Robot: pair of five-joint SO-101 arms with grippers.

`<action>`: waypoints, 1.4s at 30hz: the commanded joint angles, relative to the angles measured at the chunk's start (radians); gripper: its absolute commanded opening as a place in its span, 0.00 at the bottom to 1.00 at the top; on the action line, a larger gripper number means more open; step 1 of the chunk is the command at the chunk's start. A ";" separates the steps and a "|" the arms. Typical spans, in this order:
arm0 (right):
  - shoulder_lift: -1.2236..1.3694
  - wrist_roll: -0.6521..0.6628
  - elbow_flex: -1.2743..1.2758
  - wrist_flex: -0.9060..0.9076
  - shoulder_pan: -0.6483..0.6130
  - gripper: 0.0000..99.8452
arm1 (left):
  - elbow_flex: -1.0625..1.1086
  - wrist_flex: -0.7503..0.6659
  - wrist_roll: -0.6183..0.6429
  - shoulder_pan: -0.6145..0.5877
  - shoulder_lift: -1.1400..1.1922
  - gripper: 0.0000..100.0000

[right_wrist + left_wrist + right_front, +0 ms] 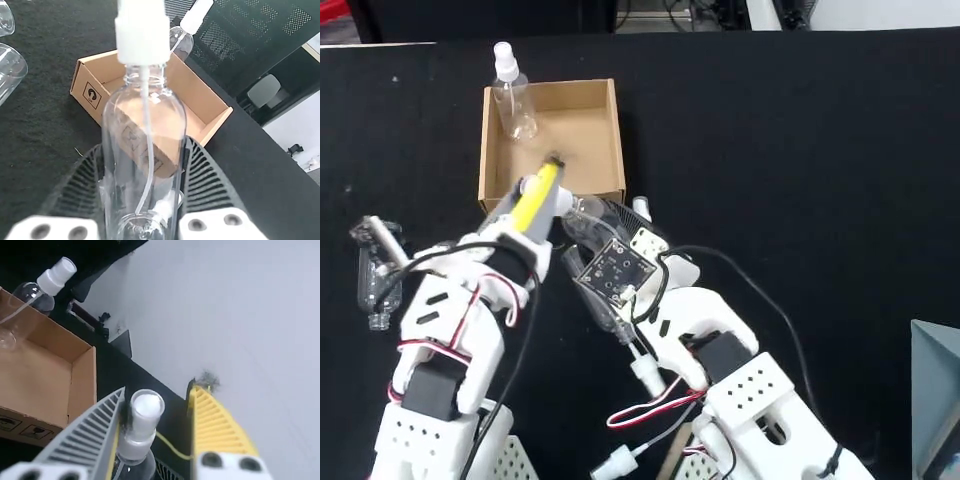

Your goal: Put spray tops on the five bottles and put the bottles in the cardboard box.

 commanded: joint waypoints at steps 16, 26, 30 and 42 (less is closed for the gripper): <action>-0.038 -0.008 -0.039 -0.038 -0.011 0.01 | -0.048 -0.026 0.163 -0.229 -0.015 0.18; -0.196 -0.009 -0.021 0.028 -0.017 0.01 | -0.041 -0.026 0.160 -0.265 -0.015 0.18; -0.231 -0.009 -0.019 0.054 -0.017 0.01 | -0.039 -0.026 0.117 -0.251 -0.014 0.18; -0.239 -0.009 -0.010 0.055 -0.018 0.01 | -0.010 -0.026 -0.048 -0.041 -0.005 0.18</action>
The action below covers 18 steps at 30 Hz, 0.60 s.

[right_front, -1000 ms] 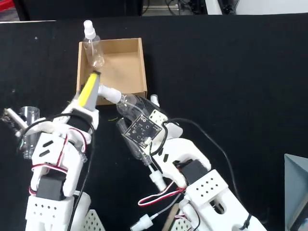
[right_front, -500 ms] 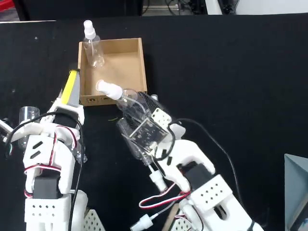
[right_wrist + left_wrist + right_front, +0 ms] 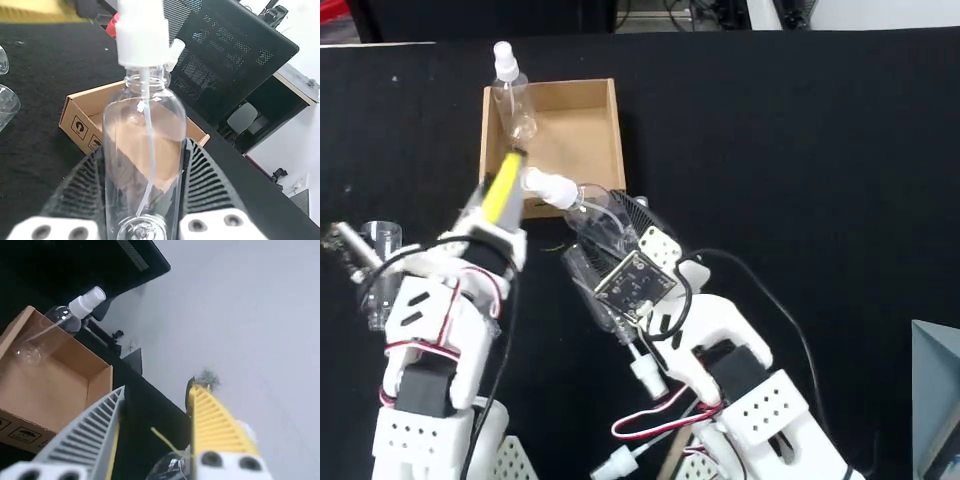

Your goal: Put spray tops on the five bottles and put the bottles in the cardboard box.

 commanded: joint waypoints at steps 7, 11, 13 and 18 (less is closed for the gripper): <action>-0.044 -0.006 -0.007 0.003 -0.018 0.01 | 0.002 -0.023 -0.190 0.114 -0.005 0.18; -0.041 -0.002 -0.005 0.003 -0.017 0.01 | 0.004 -0.020 -0.232 0.125 -0.005 0.18; -0.039 0.000 -0.005 0.003 -0.017 0.01 | 0.008 -0.014 -0.256 0.163 -0.005 0.18; -0.039 0.000 -0.004 0.003 -0.012 0.01 | 0.041 -0.021 -0.293 0.229 -0.014 0.18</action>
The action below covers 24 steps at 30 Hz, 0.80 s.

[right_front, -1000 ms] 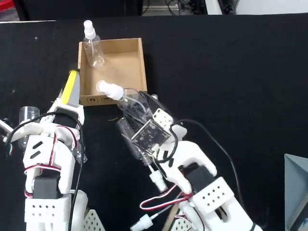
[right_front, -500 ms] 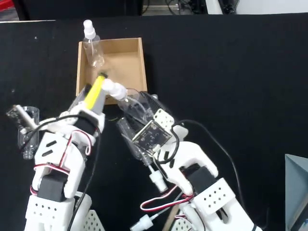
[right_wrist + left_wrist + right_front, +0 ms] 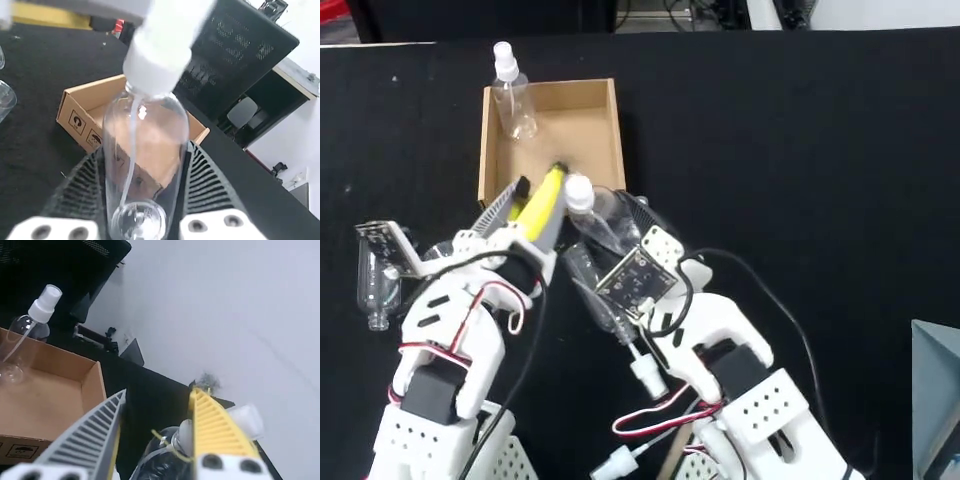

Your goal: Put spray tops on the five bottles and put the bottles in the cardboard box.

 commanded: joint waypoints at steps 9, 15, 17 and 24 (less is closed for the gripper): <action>-0.039 0.003 -0.007 0.000 -0.018 0.01 | 0.019 0.000 -0.035 0.101 0.002 0.18; -0.038 0.003 -0.007 0.000 -0.017 0.01 | 0.021 0.003 -0.087 0.110 0.002 0.18; -0.038 0.003 -0.007 0.000 -0.014 0.01 | 0.021 0.003 -0.087 0.110 0.002 0.18; -0.038 0.003 -0.007 0.000 -0.003 0.01 | 0.038 0.000 -0.089 0.142 0.000 0.18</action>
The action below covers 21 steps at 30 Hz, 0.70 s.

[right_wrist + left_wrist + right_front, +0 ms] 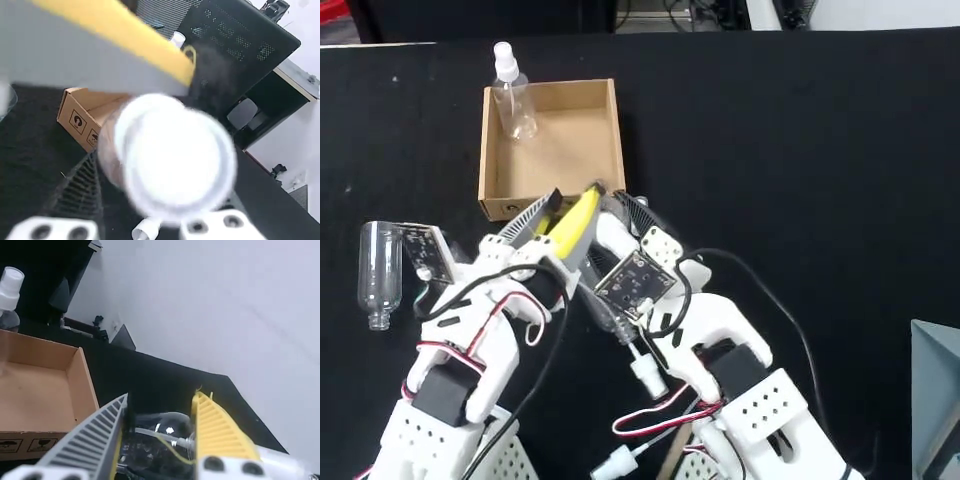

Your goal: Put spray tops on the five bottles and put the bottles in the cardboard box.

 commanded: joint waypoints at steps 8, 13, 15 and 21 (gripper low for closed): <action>-0.038 0.003 -0.007 0.000 -0.003 0.01 | -0.015 -0.005 -0.005 -0.012 0.000 0.19; -0.038 -0.003 -0.007 0.000 -0.003 0.01 | -0.022 -0.006 -0.009 -0.067 0.000 0.19; -0.038 -0.003 -0.005 0.000 -0.003 0.01 | -0.019 -0.038 -0.011 -0.076 0.000 0.19; -0.038 -0.002 0.010 -0.006 -0.002 0.01 | -0.015 -0.095 -0.011 -0.157 0.000 0.18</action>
